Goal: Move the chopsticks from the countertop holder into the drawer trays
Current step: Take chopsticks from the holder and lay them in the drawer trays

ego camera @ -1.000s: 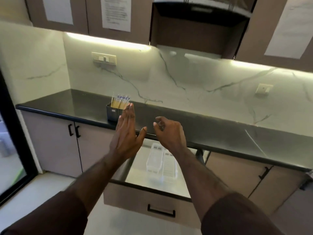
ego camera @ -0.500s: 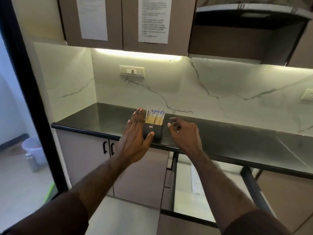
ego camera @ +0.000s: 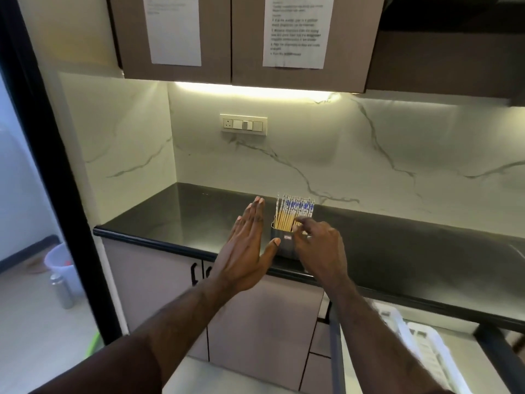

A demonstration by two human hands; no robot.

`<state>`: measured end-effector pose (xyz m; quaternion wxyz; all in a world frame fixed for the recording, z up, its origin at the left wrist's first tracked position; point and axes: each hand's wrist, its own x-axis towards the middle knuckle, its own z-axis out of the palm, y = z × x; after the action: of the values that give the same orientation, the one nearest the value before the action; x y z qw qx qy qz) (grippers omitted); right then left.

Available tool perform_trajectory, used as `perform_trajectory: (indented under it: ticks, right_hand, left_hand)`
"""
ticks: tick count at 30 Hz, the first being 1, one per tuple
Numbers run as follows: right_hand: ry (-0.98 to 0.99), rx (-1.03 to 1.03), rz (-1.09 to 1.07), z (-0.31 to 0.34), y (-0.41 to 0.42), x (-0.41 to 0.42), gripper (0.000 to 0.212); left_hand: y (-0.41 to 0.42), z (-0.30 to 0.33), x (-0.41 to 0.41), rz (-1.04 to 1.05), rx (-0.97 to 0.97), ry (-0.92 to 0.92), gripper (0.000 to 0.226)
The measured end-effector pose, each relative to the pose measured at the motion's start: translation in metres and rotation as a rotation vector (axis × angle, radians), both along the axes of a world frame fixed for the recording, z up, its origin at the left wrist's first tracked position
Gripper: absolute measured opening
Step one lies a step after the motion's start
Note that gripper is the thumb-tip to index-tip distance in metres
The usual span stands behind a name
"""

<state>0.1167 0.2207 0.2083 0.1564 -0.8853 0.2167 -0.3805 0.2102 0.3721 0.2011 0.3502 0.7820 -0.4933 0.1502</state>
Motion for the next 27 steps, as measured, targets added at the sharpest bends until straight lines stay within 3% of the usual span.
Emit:
perform_trajectory:
  ticks: [13, 21, 27]
  right_hand:
    - [0.058, 0.094, -0.091, -0.029, -0.095, 0.151, 0.032]
    - [0.274, 0.183, -0.149, -0.066, -0.138, 0.203, 0.032]
    - [0.359, 0.286, -0.216, -0.076, -0.166, 0.242, 0.036]
  left_hand:
    - [-0.116, -0.013, 0.162, -0.028, 0.113, 0.078, 0.071]
    - [-0.197, -0.052, 0.226, -0.047, 0.249, 0.266, 0.050]
    - [-0.247, -0.057, 0.275, -0.046, 0.154, 0.491, 0.051]
